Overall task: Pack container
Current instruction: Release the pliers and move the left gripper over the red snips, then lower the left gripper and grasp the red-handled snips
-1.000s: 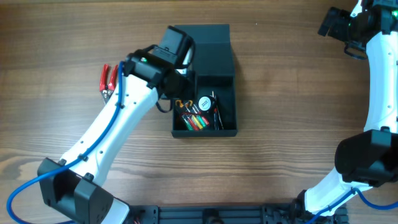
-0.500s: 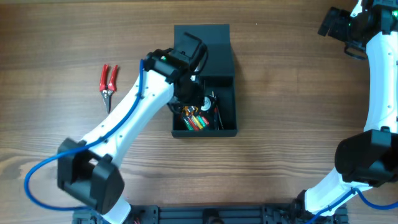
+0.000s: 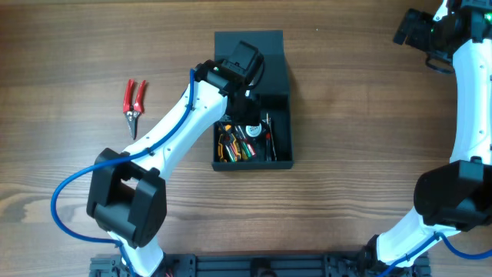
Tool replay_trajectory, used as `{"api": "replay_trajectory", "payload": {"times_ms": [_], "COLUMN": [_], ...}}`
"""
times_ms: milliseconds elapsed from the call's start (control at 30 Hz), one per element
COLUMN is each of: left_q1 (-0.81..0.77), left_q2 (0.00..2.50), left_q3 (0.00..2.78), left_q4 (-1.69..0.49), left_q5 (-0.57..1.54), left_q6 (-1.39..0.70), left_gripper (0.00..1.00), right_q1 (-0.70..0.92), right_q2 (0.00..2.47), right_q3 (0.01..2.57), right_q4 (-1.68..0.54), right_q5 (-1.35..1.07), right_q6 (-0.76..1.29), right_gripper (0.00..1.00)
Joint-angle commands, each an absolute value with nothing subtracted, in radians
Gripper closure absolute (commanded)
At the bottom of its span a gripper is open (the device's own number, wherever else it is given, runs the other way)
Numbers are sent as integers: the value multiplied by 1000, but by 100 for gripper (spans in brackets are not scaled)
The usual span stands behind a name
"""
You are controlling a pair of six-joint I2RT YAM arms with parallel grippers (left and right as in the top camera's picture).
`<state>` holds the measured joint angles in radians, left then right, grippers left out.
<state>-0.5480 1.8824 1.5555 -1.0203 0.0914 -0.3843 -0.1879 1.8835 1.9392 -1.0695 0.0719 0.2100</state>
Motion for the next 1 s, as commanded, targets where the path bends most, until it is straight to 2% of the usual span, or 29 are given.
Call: {"api": "replay_trajectory", "payload": {"times_ms": [0, 100, 200, 267, 400, 500, 733, 967], "left_q1": [-508, -385, -178, -59, 112, 144, 146, 154], "left_q2": [1777, 1721, 1721, 1721, 1725, 1747, 1895, 2025], "left_q3": [1592, 1594, 1592, 1592, 1588, 1563, 1508, 1508], "left_q4": [-1027, -1082, -1166, -1171, -1165, -1135, -997, -926], "left_q5": [58, -80, -130, -129, -125, -125, -60, -6], "left_q6": [-344, -344, -291, -263, -80, -51, 154, 240], "left_gripper": [46, 43, 32, 21, 5, 0, 0, 0], "right_q1": [-184, -184, -184, -184, -184, -184, -184, -184], "right_q2": [1875, 1875, 1875, 1875, 1875, 1875, 1875, 1875], "right_q3": [1959, 1959, 1959, 1959, 1959, 1959, 1959, 1959], "right_q4": [-1069, -1069, -1069, -1069, -1069, -1069, -1069, -1069], "right_q5": [67, 67, 67, 67, 67, 67, 67, 67], "right_q6": [198, 198, 198, 198, 198, 198, 198, 198], "right_gripper": [0, 0, 0, 0, 0, 0, 0, 0]}}
